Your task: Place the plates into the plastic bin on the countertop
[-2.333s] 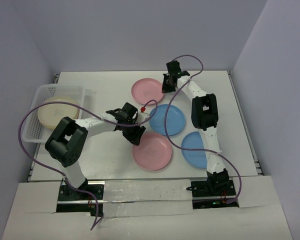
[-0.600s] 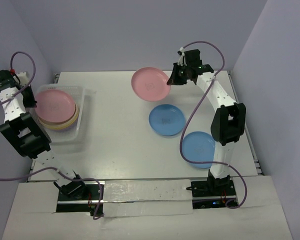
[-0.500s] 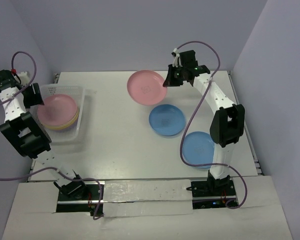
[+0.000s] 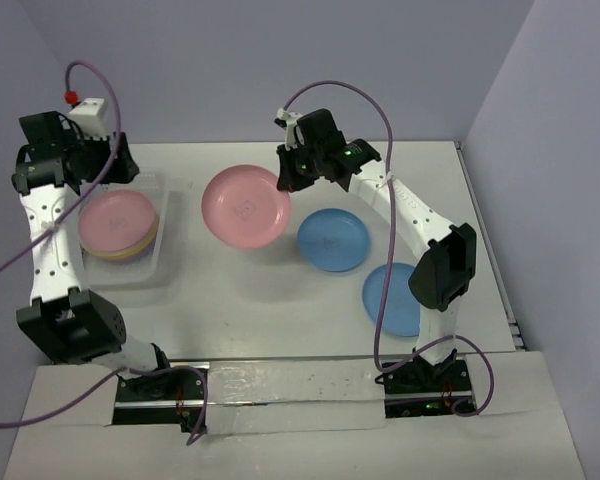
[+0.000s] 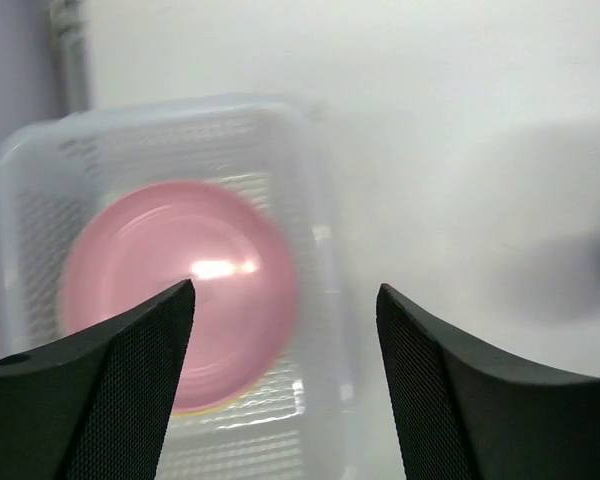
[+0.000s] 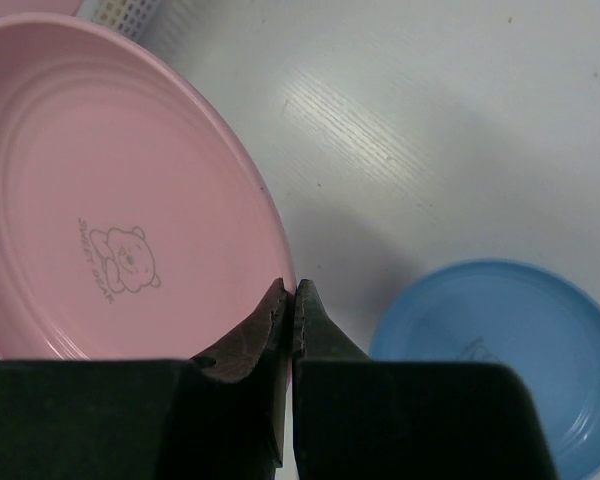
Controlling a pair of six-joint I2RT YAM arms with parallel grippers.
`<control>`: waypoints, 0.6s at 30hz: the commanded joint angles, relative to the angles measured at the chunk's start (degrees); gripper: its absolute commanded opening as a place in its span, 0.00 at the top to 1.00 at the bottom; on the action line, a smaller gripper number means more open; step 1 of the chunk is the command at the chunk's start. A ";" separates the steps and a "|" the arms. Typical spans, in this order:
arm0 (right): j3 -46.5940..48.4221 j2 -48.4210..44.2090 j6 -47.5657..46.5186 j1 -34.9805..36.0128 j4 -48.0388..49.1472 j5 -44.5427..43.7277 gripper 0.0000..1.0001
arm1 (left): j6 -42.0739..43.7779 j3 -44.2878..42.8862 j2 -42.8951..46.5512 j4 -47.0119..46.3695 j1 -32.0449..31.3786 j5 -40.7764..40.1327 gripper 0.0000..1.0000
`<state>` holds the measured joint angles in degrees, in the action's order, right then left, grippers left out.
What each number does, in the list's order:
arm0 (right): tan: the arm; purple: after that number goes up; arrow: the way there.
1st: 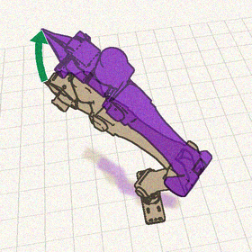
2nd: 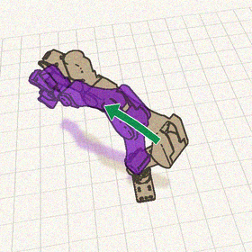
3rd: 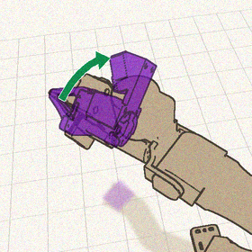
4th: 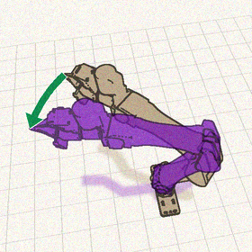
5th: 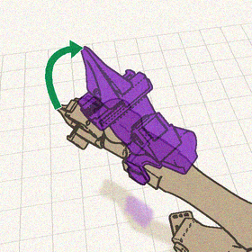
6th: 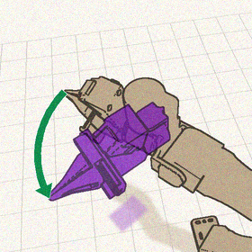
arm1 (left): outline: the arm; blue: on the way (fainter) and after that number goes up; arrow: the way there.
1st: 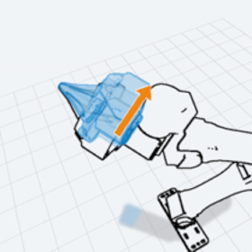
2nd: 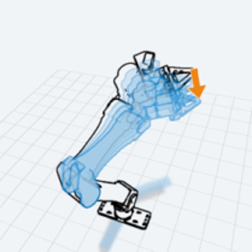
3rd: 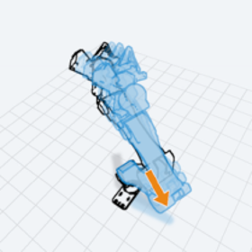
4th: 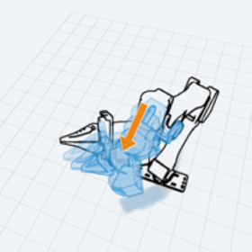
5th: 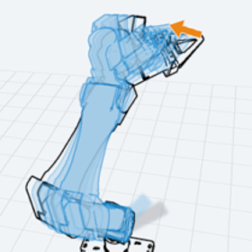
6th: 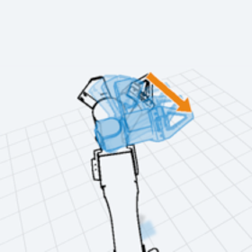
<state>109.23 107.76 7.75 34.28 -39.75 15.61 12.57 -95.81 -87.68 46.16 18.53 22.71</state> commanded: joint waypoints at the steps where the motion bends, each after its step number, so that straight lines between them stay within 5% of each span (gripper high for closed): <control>1: 6.87 1.67 -0.93 2.51 -1.51 -2.82 1.00 | -2.20 3.82 4.58 0.49 -5.16 4.40 0.22; 18: 12.50 7.11 -1.77 6.59 -3.31 -4.80 1.00 | 1.15 9.69 7.17 5.08 -13.36 16.56 0.31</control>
<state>117.57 114.13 6.35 40.80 -43.27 11.72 12.93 -86.88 -81.56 50.73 6.64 34.85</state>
